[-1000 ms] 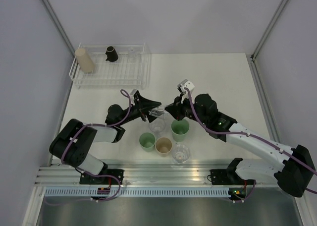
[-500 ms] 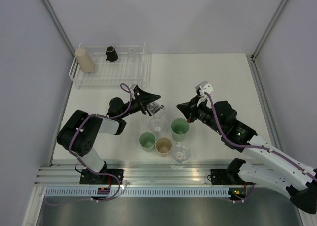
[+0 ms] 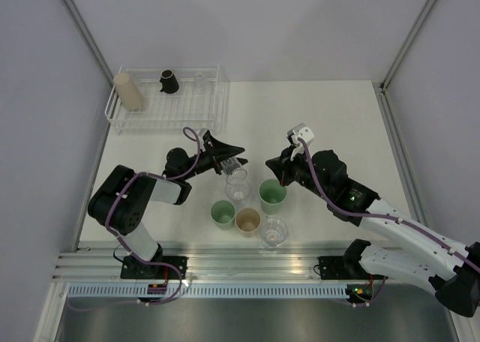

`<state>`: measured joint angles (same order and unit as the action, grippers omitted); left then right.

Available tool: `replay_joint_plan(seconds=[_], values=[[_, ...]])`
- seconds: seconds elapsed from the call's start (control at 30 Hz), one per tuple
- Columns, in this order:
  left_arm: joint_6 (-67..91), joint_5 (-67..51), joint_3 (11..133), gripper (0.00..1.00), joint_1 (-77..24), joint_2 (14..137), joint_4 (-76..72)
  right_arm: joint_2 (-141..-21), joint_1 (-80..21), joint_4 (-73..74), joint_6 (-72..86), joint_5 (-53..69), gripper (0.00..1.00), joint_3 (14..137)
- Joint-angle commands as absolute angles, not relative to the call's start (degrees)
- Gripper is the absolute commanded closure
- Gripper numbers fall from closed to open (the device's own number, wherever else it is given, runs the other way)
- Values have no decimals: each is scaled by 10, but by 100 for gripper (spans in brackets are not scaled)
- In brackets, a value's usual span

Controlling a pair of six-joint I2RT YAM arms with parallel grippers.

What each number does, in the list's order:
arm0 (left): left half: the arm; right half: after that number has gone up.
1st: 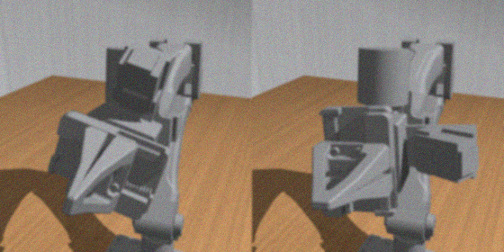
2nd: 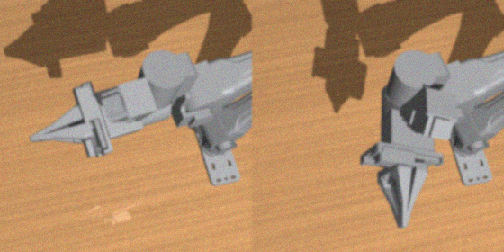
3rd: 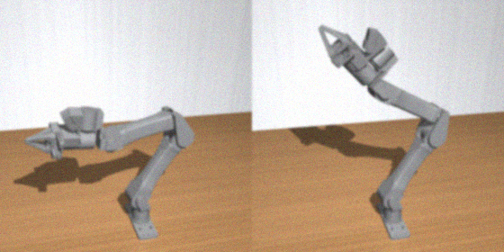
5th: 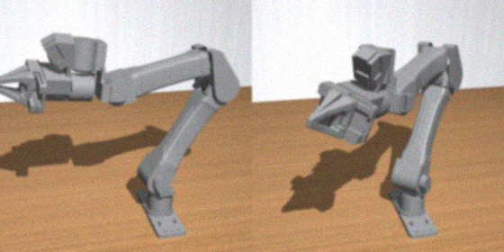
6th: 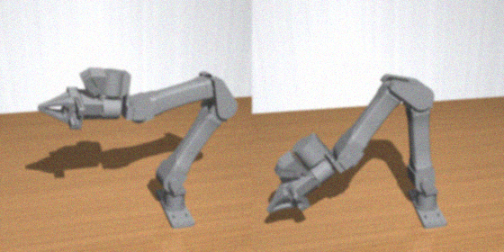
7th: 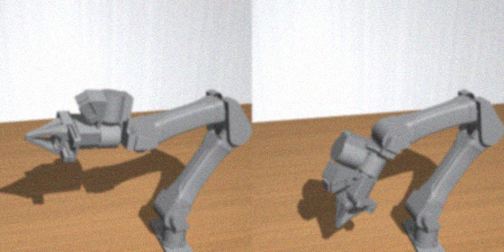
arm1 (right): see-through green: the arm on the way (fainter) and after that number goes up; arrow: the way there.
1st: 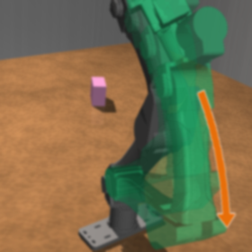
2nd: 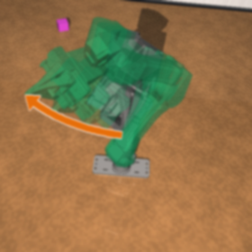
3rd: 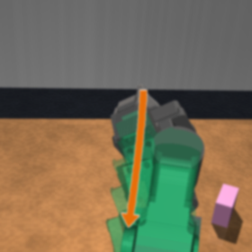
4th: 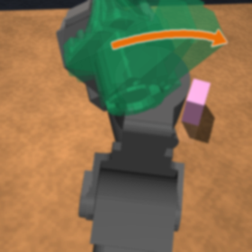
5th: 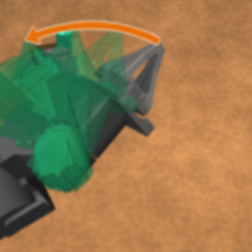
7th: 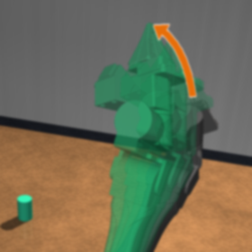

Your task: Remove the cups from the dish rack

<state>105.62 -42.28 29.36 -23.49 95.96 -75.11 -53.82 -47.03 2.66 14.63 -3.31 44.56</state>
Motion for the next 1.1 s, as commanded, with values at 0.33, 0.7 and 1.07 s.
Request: replay_joint_plan(seconds=[0.33, 0.7, 1.07], values=[[1105, -336, 271, 98, -236, 962, -950, -599, -470, -31, 147, 117, 35, 463], [1131, -301, 294, 98, -276, 973, -949, -660, -491, -72, 114, 91, 34, 489], [1144, -276, 288, 98, -311, 945, -949, -721, -492, -103, 119, 47, 99, 505]])
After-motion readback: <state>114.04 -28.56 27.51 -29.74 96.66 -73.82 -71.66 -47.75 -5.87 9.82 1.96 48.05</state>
